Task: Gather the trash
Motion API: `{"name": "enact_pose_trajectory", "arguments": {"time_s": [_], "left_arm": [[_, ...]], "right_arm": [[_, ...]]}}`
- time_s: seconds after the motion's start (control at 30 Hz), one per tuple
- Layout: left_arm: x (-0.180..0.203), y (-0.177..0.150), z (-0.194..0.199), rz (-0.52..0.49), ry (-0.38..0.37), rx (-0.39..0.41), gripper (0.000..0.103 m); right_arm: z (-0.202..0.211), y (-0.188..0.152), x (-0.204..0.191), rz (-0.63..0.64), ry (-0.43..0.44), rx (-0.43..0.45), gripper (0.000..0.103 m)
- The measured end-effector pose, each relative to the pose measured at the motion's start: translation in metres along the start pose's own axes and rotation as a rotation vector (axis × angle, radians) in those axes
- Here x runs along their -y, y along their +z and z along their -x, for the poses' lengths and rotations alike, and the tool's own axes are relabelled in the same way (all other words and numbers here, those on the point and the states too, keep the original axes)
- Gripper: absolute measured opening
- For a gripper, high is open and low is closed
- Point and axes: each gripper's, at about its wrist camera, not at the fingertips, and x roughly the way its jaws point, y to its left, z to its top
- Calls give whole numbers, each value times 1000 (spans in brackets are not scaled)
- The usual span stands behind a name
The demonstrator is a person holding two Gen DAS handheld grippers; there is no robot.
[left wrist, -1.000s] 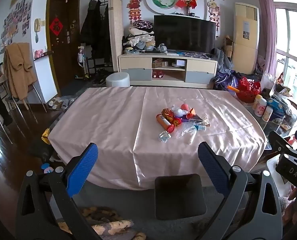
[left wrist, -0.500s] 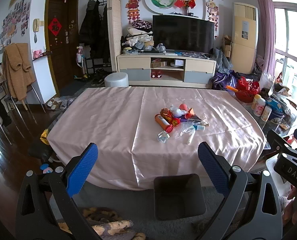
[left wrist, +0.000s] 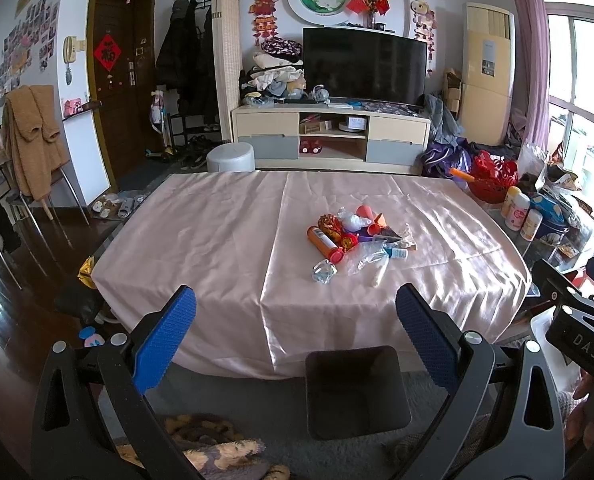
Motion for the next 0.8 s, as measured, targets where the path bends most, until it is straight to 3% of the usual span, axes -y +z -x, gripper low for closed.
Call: {"name": "enact_pose_trajectory", "arguments": {"time_s": [0.57,0.8], "left_arm": [[0,1,0,3,3,-1,95],[2,-11,-10,5,15,-16,95]], "right_arm": [[-1,1,1,-2,0,0,100],[-4,-2,-3,24,2,41,100]]}}
